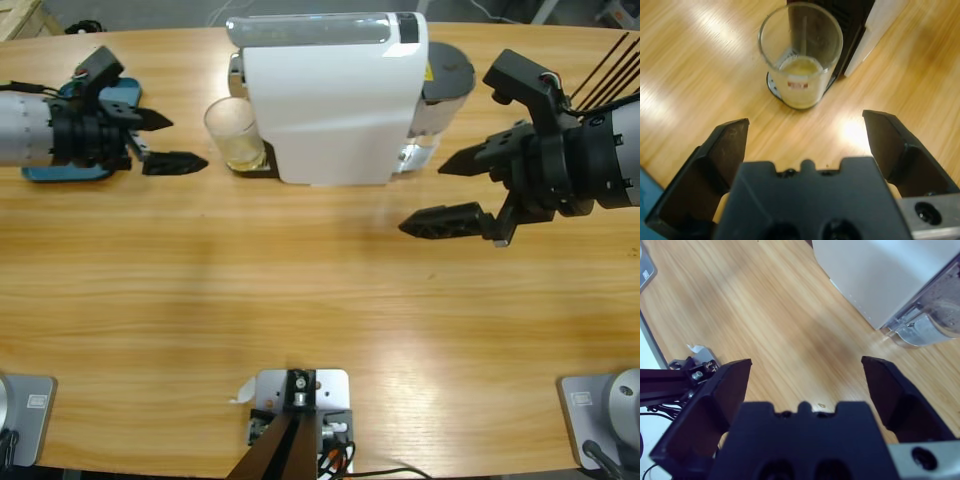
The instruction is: Pour coffee
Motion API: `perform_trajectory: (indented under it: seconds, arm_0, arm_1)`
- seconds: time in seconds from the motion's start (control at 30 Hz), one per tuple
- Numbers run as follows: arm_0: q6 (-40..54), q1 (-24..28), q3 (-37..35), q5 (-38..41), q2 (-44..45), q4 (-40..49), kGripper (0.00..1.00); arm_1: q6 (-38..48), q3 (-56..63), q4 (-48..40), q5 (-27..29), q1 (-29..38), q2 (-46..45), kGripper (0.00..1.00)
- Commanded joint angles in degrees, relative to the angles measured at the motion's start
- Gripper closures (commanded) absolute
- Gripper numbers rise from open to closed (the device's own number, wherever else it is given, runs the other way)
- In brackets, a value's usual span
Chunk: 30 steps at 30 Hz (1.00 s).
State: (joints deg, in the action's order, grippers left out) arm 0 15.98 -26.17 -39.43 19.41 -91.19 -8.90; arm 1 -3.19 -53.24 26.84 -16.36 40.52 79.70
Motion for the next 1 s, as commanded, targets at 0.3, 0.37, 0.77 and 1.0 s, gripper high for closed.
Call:
perform_trajectory:
  seconds: [0.3, 0.37, 0.77, 1.0]
  arm_0:
    - [0.7, -0.9, -3.4, 7.2, -10.8, -8.7, 0.000]
    - [0.7, -0.9, -3.9, 7.2, -11.9, -9.3, 0.000]
    - [1.1, -1.4, -5.3, 6.7, -14.9, -10.7, 0.000]
    - [2.3, -1.4, -5.5, 5.3, -14.5, -10.7, 0.204]
  arm_1:
    - [-1.1, 0.8, 0.2, -0.7, 0.6, 4.8, 0.000]
    - [-1.1, 0.9, 0.2, -0.7, 0.6, 4.9, 0.000]
    - [-1.1, 0.9, 0.1, -0.7, 0.6, 5.6, 0.000]
    - [-1.1, 0.9, 0.1, -0.8, 0.6, 5.8, 0.000]
